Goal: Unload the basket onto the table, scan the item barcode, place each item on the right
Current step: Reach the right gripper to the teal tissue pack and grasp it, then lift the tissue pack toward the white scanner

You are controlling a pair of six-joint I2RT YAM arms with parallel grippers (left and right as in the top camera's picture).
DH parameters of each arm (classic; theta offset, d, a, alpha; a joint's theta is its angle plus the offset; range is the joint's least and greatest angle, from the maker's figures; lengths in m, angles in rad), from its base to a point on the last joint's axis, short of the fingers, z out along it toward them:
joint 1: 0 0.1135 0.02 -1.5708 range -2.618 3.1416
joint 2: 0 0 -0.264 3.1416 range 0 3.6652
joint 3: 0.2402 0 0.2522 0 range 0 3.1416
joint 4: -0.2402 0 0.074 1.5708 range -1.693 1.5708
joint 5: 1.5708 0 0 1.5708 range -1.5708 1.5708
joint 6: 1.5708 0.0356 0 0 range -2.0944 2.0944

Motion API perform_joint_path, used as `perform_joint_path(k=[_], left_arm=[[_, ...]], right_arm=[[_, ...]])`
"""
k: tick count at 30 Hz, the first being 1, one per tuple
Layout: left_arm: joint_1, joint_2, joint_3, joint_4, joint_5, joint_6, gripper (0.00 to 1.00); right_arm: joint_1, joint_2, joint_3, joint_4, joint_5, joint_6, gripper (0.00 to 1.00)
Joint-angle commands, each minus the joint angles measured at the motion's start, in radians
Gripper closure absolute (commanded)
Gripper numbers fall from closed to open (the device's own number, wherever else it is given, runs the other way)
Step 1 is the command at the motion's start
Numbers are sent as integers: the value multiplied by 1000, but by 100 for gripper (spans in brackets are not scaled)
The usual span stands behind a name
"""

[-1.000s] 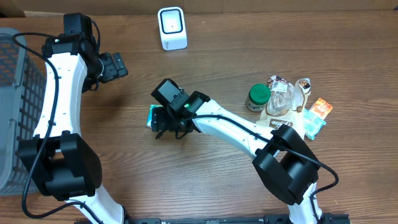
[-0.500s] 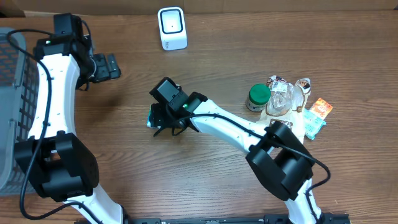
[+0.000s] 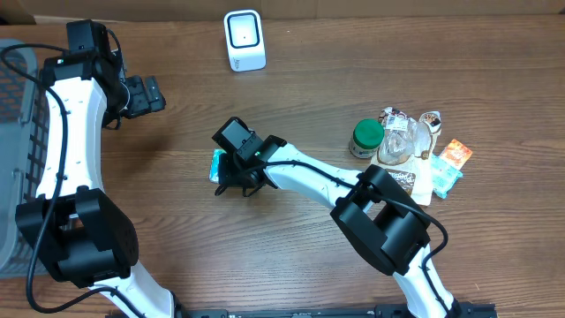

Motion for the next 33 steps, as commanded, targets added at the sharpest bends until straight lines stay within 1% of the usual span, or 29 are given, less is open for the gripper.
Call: perform_joint_path(k=[1,2,3,6,8,11,16,19,24,27,33], left_arm=[[3,2,-10,5,-10,26,0],[3,2,-10,5,-10,26,0],[3,2,-10,5,-10,26,1],[3,2,-10,4,-10,26,1],[3,2,-10,4,-10,26,0],[3,2,-10,5,-10,26,0],[3,2,-10,5,-10,26,0],[3,2,-10,4,-10,26,0],[3,2,-10,5,-10,26,1],[3,2,-10,5,-10,26,1],[3,2,-10,5,-10,26,0]], right_arm=[[2,31,-9,-9,3,-15,87],[2,31,-9,-10,3,-22,92],[0,31,-8,-9,2,-42,96],[-13,24,-7,-19,-25,-114,96],[-36,7,-7,-29,-93,-174,96],[-98,-48,-7,-48,-287,-291,96],[-230,-161,-7,-85,-701,-500,96],[-316,-220,-7,-96,-919,-554,96],[-444,-263,-7,-64,-1256,-564,96],[-496,-263,-7,-48,-1408,-546,96],[-564,-263,-7,-53,-1408,-391,96]])
